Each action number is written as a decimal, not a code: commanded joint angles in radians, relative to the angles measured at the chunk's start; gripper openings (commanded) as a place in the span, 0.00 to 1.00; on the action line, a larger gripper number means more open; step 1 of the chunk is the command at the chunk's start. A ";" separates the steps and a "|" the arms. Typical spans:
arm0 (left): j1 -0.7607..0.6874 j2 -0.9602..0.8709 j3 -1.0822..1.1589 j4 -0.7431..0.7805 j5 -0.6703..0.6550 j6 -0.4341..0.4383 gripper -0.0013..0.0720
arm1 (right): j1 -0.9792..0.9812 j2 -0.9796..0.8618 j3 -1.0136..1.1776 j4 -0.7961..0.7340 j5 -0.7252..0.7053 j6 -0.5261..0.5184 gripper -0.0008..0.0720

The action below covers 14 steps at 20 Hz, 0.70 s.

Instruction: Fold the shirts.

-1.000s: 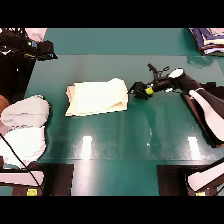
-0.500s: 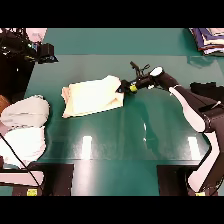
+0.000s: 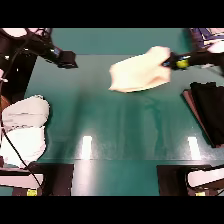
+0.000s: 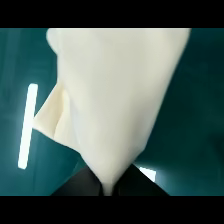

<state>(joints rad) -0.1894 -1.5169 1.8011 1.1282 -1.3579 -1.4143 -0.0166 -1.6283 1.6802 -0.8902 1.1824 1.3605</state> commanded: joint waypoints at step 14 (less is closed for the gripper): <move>-0.247 0.000 0.000 -0.002 0.180 0.008 0.06 | -0.590 0.152 0.168 0.011 0.163 0.019 0.03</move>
<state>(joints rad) -0.4301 -1.5169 1.8011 1.1267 -1.1870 -1.4063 -0.5842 -1.4849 1.7645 -0.9306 1.3144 1.3888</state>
